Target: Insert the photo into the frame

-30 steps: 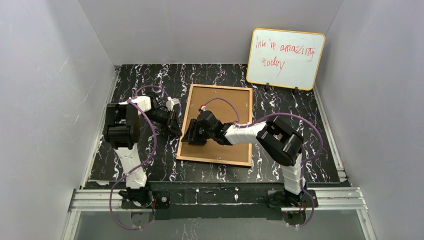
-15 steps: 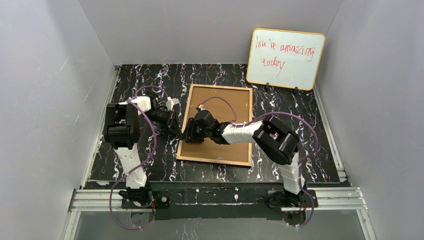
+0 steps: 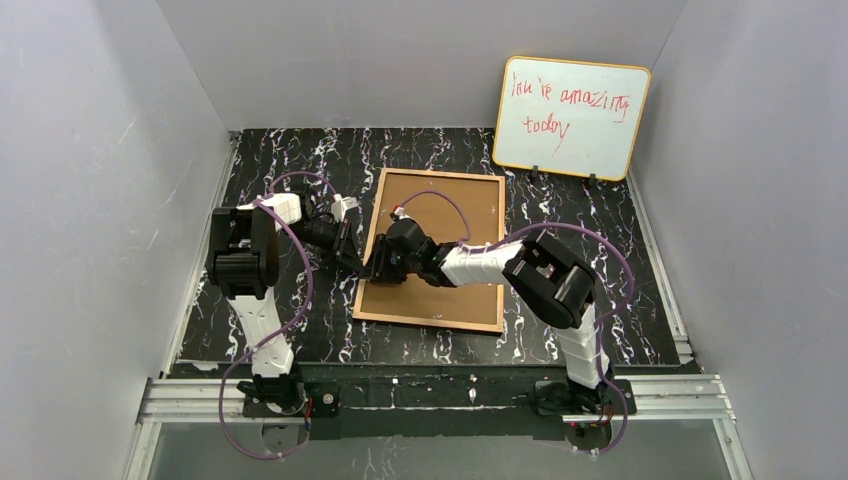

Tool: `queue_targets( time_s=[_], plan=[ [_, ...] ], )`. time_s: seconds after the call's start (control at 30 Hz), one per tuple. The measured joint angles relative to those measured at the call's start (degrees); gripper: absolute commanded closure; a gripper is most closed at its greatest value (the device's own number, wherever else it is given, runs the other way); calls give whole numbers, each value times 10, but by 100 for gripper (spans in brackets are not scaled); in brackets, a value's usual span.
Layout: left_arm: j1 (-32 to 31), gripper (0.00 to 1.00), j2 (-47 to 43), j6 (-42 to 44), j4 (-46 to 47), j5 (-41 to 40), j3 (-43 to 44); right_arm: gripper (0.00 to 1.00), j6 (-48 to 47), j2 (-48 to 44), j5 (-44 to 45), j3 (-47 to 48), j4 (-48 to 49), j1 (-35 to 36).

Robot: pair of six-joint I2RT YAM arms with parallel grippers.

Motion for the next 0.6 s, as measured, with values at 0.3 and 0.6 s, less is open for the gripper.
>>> queue_targets(
  time_s=[0.3, 0.6],
  plan=[
    [0, 93, -3, 0, 5, 1, -4, 57, -9, 3, -4, 8, -12, 0],
    [0, 93, -4, 3, 9, 3, -7, 59, -16, 17, -12, 29, -17, 0]
  ],
)
